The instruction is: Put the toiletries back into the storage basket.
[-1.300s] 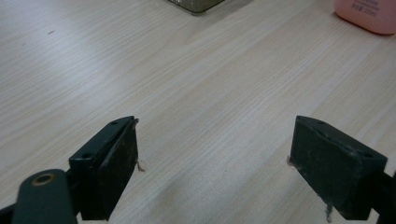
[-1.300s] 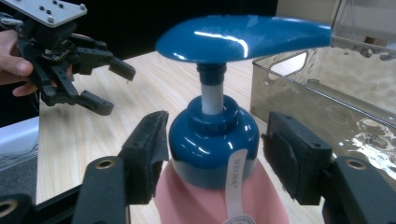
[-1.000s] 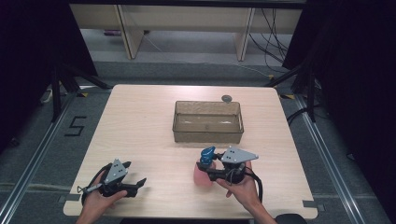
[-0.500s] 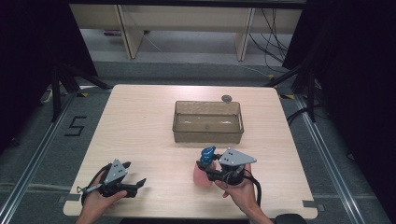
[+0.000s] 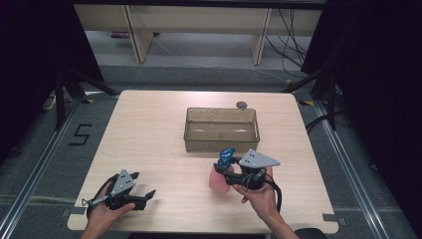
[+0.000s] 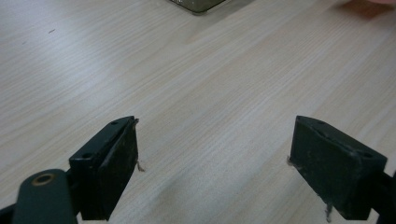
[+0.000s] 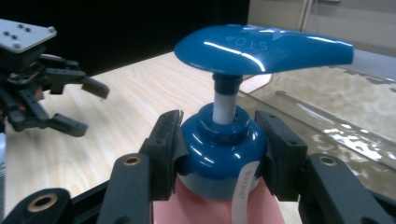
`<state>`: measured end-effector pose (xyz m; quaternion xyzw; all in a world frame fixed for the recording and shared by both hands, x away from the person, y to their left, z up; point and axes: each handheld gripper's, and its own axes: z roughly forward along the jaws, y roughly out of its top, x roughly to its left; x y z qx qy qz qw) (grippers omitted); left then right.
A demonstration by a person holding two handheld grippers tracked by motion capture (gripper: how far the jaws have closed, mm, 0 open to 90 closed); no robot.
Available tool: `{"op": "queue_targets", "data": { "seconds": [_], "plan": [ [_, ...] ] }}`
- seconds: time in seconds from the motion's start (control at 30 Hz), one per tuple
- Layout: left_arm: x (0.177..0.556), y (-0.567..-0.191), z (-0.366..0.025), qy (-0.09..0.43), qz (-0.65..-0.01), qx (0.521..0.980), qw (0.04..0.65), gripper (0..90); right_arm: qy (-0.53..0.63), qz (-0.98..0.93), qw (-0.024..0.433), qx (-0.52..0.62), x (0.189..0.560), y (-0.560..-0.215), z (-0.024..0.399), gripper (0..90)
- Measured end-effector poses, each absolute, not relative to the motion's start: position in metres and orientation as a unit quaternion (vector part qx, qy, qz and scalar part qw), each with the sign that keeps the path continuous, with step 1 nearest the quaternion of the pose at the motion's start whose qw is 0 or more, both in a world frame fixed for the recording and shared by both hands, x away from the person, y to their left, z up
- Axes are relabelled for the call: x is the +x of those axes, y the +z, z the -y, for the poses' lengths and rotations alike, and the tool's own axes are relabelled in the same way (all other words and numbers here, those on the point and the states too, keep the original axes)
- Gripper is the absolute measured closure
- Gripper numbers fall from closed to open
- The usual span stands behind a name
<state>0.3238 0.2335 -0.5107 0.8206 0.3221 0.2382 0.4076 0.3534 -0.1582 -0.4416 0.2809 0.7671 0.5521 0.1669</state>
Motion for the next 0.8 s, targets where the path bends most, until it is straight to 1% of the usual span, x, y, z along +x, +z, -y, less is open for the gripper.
{"op": "queue_targets", "data": {
  "seconds": [0.03,0.07,0.17,0.2,0.27,0.3,0.33,0.37,0.4,0.43,0.47,0.5,0.6,0.63,0.77,0.8],
  "plan": [
    [0.323,-0.511,-0.233,0.238,-0.325,0.819,0.408,14.9,0.544,-0.768,0.164,0.297,0.352,-0.440,0.159,53.6],
    [0.324,-0.511,-0.233,0.236,-0.321,0.821,0.408,14.9,0.549,-0.763,0.170,0.295,0.357,-0.438,0.161,53.6],
    [0.322,-0.512,-0.231,0.229,-0.337,0.809,0.424,14.9,0.548,-0.760,0.171,0.304,0.359,-0.435,0.164,53.6],
    [0.322,-0.511,-0.232,0.231,-0.333,0.814,0.416,14.9,0.550,-0.760,0.171,0.302,0.362,-0.433,0.165,53.6],
    [0.322,-0.512,-0.232,0.229,-0.334,0.813,0.419,14.9,0.549,-0.758,0.179,0.303,0.364,-0.430,0.168,53.6],
    [0.323,-0.512,-0.232,0.230,-0.338,0.809,0.421,14.9,0.548,-0.759,0.190,0.296,0.367,-0.427,0.170,53.6],
    [0.323,-0.512,-0.232,0.230,-0.338,0.809,0.421,14.9,0.548,-0.759,0.190,0.296,0.367,-0.427,0.170,53.6],
    [0.323,-0.510,-0.233,0.231,-0.330,0.819,0.409,14.9,0.549,-0.757,0.182,0.304,0.368,-0.425,0.170,53.7],
    [0.322,-0.512,-0.231,0.228,-0.337,0.811,0.419,14.9,0.549,-0.757,0.182,0.304,0.368,-0.425,0.170,53.7],
    [0.322,-0.512,-0.231,0.228,-0.339,0.811,0.420,14.8,0.548,-0.757,0.192,0.300,0.370,-0.423,0.171,53.6],
    [0.324,-0.511,-0.234,0.236,-0.328,0.817,0.411,14.9,0.545,-0.759,0.190,0.301,0.372,-0.422,0.172,53.6],
    [0.323,-0.512,-0.232,0.231,-0.339,0.808,0.423,14.9,0.544,-0.761,0.195,0.295,0.374,-0.421,0.172,53.6],
    [0.321,-0.512,-0.232,0.229,-0.340,0.809,0.421,14.9,0.544,-0.759,0.188,0.304,0.377,-0.417,0.173,53.7],
    [0.322,-0.511,-0.233,0.231,-0.338,0.812,0.415,14.9,0.545,-0.758,0.196,0.300,0.378,-0.416,0.173,53.7],
    [0.321,-0.511,-0.232,0.231,-0.343,0.808,0.420,14.9,0.546,-0.756,0.195,0.303,0.382,-0.409,0.173,53.7],
    [0.323,-0.510,-0.235,0.236,-0.331,0.817,0.409,14.9,0.545,-0.755,0.197,0.305,0.383,-0.406,0.174,53.7]
  ]
}}
